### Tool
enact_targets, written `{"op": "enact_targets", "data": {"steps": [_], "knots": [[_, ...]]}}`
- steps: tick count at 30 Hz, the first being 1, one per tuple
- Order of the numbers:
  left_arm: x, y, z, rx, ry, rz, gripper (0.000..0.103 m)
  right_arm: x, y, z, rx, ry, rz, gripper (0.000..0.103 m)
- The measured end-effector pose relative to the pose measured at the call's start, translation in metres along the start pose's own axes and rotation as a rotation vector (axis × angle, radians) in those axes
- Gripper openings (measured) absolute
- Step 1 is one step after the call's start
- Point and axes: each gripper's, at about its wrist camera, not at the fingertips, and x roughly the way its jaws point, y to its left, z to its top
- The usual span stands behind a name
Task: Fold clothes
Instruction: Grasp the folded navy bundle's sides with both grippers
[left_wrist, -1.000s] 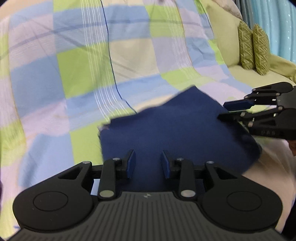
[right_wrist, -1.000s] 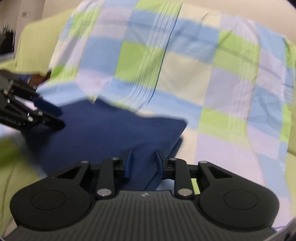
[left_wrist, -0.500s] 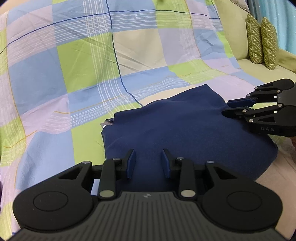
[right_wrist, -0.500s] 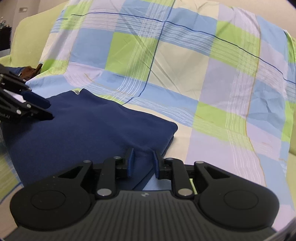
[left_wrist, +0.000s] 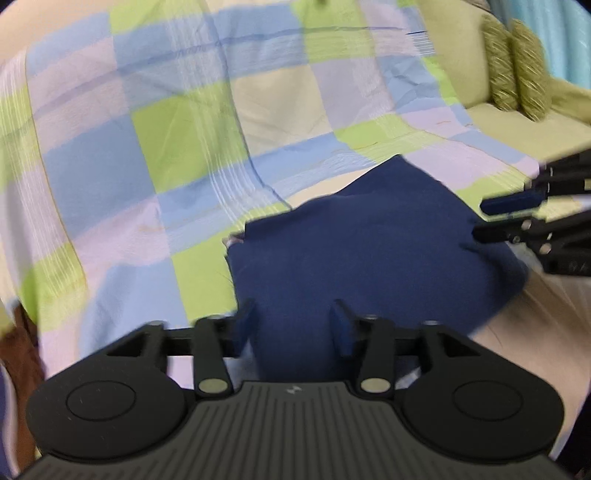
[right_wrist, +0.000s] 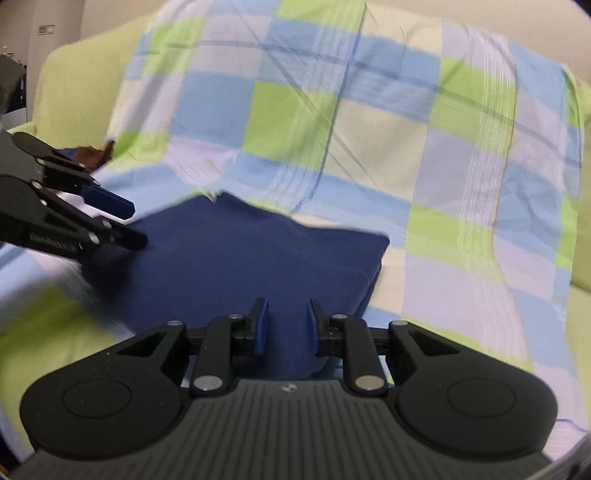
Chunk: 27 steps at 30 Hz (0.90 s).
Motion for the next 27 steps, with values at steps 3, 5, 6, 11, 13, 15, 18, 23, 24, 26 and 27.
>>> {"op": "enact_targets", "data": {"steps": [3,5,6,11,13,15,18,23,24,26,27], "knots": [[-0.021,-0.027,-0.023,0.269,-0.093,0.02,0.083,-0.02,0.03,-0.01,-0.225,0.014,-0.027,0.053],[-0.019,-0.049,-0.041,0.437,-0.093,0.041,0.083,-0.023,0.044,-0.019,-0.344,0.036,-0.059,0.053],[-0.016,-0.053,-0.045,0.467,-0.086,0.04,0.083,-0.022,0.05,-0.024,-0.4,0.059,-0.072,0.053],[0.014,-0.078,-0.062,0.65,-0.056,0.084,0.08,0.0,0.07,-0.035,-0.552,0.132,-0.101,0.053],[0.025,-0.081,-0.062,0.691,-0.058,0.115,0.077,0.013,0.078,-0.039,-0.632,0.167,-0.109,0.058],[0.037,-0.08,-0.058,0.726,-0.047,0.133,0.077,0.027,0.087,-0.044,-0.732,0.191,-0.14,0.06],[0.052,-0.078,-0.056,0.77,-0.054,0.122,0.078,0.047,0.094,-0.047,-0.86,0.187,-0.191,0.061],[0.06,-0.075,-0.046,0.78,-0.049,0.103,0.076,0.066,0.097,-0.045,-0.976,0.162,-0.187,0.061],[0.06,-0.075,-0.046,0.776,-0.045,0.099,0.074,0.067,0.096,-0.045,-0.984,0.161,-0.185,0.061],[0.06,-0.077,-0.048,0.778,-0.044,0.093,0.067,0.064,0.096,-0.048,-1.015,0.157,-0.19,0.056],[0.06,-0.079,-0.048,0.792,-0.038,0.086,0.067,0.064,0.097,-0.051,-1.035,0.156,-0.194,0.054]]}}
